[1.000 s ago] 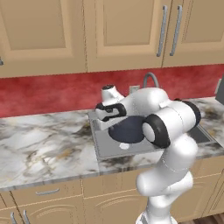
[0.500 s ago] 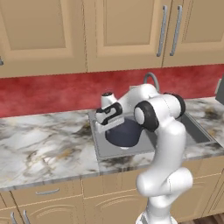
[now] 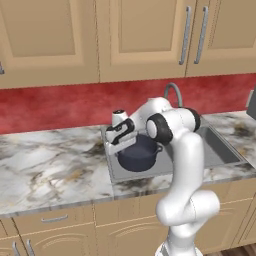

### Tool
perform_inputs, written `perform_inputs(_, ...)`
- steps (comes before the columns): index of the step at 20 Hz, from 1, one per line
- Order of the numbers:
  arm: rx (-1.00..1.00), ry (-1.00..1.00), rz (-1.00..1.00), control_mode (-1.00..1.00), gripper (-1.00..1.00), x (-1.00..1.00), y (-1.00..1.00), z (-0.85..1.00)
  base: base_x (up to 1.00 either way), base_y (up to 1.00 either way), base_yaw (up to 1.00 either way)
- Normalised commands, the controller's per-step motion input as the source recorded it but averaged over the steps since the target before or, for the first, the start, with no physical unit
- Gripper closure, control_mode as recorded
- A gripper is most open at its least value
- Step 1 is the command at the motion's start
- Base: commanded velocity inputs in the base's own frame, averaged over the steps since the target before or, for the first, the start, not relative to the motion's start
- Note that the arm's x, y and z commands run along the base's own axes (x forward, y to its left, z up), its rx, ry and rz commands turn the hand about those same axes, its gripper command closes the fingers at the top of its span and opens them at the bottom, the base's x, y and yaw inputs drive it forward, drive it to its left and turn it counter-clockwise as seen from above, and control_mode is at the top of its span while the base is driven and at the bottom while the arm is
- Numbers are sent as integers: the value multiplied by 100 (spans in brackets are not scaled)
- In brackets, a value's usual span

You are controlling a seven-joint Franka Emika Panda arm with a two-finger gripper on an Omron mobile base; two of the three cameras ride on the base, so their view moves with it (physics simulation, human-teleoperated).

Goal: Pick the pot and colander and place them in the sink. Then turn on the water.

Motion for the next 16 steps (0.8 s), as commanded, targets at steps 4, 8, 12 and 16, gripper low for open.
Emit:
perform_inputs(4, 7, 0, 0, -100, 100, 33, -1, -9, 0, 0, 0)
perform_inputs(8, 9, 0, -1, -100, -100, -4, -9, 13, 0, 0, 0)
perform_inputs(12, 8, -13, -9, -100, -100, -68, -27, 65, 0, 0, 0)
perform_inputs(16, 1, -26, -14, -100, -100, -91, -31, 99, 0, 0, 0)
